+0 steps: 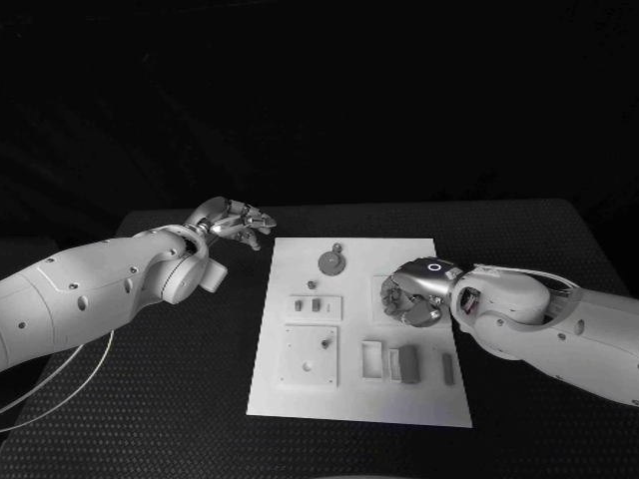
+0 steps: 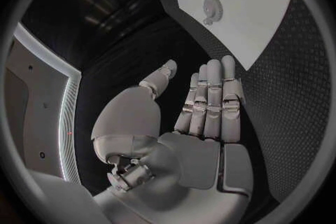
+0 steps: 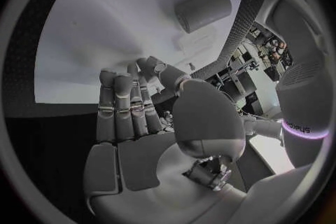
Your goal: Assemble the parts on the task board
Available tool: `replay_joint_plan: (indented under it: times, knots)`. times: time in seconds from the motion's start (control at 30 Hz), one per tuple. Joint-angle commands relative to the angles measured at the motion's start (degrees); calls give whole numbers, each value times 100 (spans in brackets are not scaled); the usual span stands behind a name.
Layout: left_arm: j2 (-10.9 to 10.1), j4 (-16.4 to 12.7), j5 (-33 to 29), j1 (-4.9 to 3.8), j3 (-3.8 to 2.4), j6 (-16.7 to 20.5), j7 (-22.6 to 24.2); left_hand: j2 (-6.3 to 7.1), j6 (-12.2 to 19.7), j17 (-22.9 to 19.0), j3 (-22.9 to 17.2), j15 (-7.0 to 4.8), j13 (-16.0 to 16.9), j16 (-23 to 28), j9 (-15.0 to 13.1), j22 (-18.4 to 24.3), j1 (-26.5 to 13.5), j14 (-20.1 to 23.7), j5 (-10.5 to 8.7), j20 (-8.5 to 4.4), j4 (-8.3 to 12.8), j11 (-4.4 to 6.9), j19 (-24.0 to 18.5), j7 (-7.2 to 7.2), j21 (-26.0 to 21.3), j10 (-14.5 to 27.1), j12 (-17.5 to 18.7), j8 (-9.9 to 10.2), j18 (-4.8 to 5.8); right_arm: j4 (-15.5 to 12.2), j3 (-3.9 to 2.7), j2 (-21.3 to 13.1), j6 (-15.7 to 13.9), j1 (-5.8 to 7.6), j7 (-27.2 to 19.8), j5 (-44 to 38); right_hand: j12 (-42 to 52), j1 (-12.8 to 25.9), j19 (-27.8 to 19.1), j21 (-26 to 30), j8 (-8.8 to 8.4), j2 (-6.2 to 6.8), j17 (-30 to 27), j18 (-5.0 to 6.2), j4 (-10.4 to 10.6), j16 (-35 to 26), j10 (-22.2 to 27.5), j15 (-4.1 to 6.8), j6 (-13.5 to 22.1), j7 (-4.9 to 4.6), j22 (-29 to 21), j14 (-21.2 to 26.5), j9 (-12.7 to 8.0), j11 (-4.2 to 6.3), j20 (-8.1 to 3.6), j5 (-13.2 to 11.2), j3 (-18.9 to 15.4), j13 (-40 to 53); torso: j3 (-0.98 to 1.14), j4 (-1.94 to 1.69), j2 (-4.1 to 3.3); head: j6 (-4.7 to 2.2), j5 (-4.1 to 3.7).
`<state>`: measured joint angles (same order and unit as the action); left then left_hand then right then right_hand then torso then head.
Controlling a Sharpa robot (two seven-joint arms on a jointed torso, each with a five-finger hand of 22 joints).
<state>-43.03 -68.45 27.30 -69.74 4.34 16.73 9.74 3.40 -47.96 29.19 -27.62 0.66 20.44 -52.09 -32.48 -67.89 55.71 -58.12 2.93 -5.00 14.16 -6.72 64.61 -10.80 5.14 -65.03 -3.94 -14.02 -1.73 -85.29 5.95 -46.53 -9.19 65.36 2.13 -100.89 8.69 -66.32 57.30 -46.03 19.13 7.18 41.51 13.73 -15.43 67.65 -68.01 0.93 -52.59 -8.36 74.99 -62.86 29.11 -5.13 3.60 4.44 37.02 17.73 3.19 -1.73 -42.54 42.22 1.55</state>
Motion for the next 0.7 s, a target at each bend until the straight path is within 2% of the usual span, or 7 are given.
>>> replay_joint_plan:
  times: [0.03, 0.27, 0.47, 0.7]
  knots:
    - [4, -9, -38, -6, -4, -45, 64, -17, 29, 7, 42, -2, 8, 39, -7, 9, -16, -44, 19, 3, -1, -7, 32, -13, -24, 24, -13, -23, -70, -18, 0, 21, 37, -8, -11, -81, 60, 28, 39, -36, 43, -80, -7, 127, -45, -24, -89, 57, -81, 7, 94, -31, 18, 36, -23, 13, 7, 95, 2, 3, 5, 10, 0]
    - [5, -4, -38, -6, -4, -54, 55, -18, 30, 9, 43, -2, 8, 40, -7, 9, -17, -44, 19, 3, -1, -7, 32, -14, -25, 25, -12, -24, -69, -12, 0, 42, -65, -11, 0, -44, 85, 128, 74, -42, 17, -76, -8, 127, 22, -34, -110, 76, -72, 0, 87, -62, 16, 56, -31, 13, -7, 184, 0, -2, 6, 14, -2]
    - [4, -2, -38, -6, -4, -66, 43, -17, 34, 10, 45, -1, 9, 41, -6, 9, -18, -44, 19, 3, 0, -8, 33, -14, -28, 29, -10, -23, -69, 3, 0, 73, -86, -19, 28, -24, 80, 196, 104, -29, -35, 135, -7, 127, 109, -56, -82, 81, -22, -23, 75, -81, 5, 61, -50, 15, 4, 280, 2, 4, 5, 20, 1]
    - [3, -1, -38, -6, -4, -72, 41, -16, 44, 14, 49, 1, 8, 45, -3, 9, -20, -43, 19, 3, 2, -11, 34, -18, -32, 39, -5, -21, -69, 19, 0, 119, -107, -45, 53, -1, 40, 328, 125, -7, -131, 424, 0, 127, 344, -75, -8, 64, 114, -84, 68, -92, -24, 43, -58, 12, 11, 370, 1, -1, 4, 25, -1]
